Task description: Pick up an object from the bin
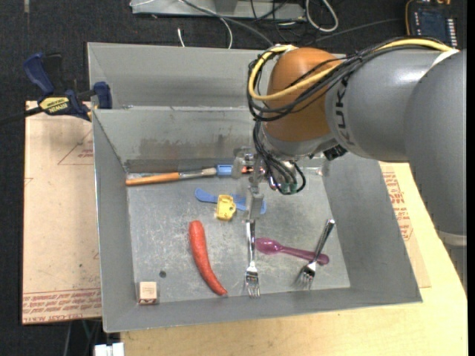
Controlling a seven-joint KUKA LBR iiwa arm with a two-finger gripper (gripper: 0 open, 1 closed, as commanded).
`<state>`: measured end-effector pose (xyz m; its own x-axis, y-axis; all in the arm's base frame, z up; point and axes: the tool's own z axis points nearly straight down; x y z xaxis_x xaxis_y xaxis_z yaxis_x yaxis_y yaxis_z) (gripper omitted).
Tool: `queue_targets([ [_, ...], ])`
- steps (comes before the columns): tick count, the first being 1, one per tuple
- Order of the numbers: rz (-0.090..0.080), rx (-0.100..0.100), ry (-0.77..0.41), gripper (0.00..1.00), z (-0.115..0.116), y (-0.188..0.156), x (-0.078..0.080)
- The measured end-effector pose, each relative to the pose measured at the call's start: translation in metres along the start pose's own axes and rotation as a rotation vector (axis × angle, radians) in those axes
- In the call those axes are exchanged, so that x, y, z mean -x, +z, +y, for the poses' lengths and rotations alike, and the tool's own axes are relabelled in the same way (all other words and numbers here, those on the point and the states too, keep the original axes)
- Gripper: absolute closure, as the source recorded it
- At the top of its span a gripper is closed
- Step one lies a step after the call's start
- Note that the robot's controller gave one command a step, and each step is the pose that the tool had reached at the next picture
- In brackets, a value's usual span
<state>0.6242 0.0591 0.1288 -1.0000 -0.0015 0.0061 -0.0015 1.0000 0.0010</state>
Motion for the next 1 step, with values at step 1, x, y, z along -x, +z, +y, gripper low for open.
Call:
queue_targets([
  [1,-0.008,0.0,0.002,0.0,-0.0005,-0.005,0.0019],
])
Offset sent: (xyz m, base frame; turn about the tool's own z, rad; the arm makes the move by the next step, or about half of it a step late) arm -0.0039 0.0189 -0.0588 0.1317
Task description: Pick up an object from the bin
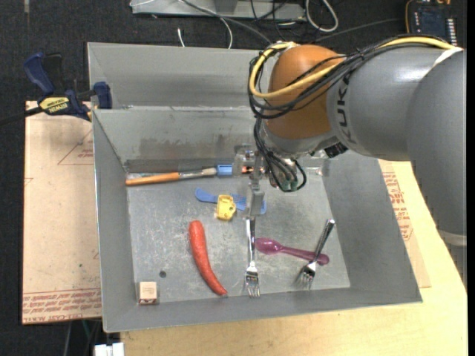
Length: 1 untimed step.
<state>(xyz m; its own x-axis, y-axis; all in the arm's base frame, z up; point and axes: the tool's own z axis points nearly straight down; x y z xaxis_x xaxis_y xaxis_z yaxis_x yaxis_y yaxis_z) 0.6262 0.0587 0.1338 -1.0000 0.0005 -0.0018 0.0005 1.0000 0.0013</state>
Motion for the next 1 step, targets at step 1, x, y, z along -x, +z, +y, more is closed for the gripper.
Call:
queue_targets([
  [1,0.002,0.002,0.128,0.0,0.0204,0.0639,-0.0055],
])
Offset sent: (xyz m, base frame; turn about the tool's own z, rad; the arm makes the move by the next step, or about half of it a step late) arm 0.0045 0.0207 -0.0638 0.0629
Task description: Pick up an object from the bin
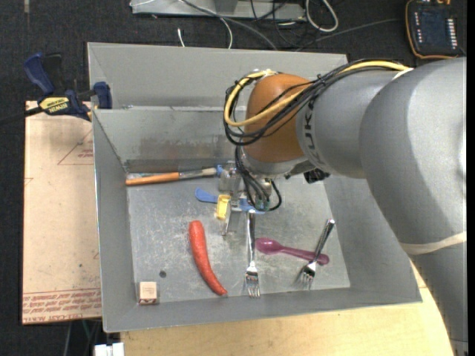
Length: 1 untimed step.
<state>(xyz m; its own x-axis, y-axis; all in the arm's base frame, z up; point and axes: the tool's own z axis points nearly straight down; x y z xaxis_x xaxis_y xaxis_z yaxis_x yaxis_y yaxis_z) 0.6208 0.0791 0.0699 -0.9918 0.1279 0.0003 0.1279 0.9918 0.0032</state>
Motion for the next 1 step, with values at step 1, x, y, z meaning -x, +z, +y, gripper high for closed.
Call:
queue_targets([
  [1,-0.009,0.0,-0.06,0.0,0.0024,-0.0009,0.0098],
])
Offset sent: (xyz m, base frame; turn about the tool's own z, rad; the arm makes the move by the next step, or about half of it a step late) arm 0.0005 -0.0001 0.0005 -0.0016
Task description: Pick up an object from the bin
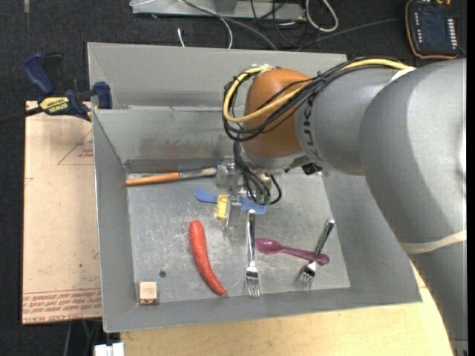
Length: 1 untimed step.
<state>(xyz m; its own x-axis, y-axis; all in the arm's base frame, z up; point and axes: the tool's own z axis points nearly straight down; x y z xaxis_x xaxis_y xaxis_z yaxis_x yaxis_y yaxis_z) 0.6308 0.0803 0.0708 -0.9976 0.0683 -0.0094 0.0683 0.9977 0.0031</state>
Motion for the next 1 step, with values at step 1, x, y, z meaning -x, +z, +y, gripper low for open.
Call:
queue_targets([
  [1,0.006,0.001,0.057,0.0,-0.0014,-0.0003,-0.0084],
])
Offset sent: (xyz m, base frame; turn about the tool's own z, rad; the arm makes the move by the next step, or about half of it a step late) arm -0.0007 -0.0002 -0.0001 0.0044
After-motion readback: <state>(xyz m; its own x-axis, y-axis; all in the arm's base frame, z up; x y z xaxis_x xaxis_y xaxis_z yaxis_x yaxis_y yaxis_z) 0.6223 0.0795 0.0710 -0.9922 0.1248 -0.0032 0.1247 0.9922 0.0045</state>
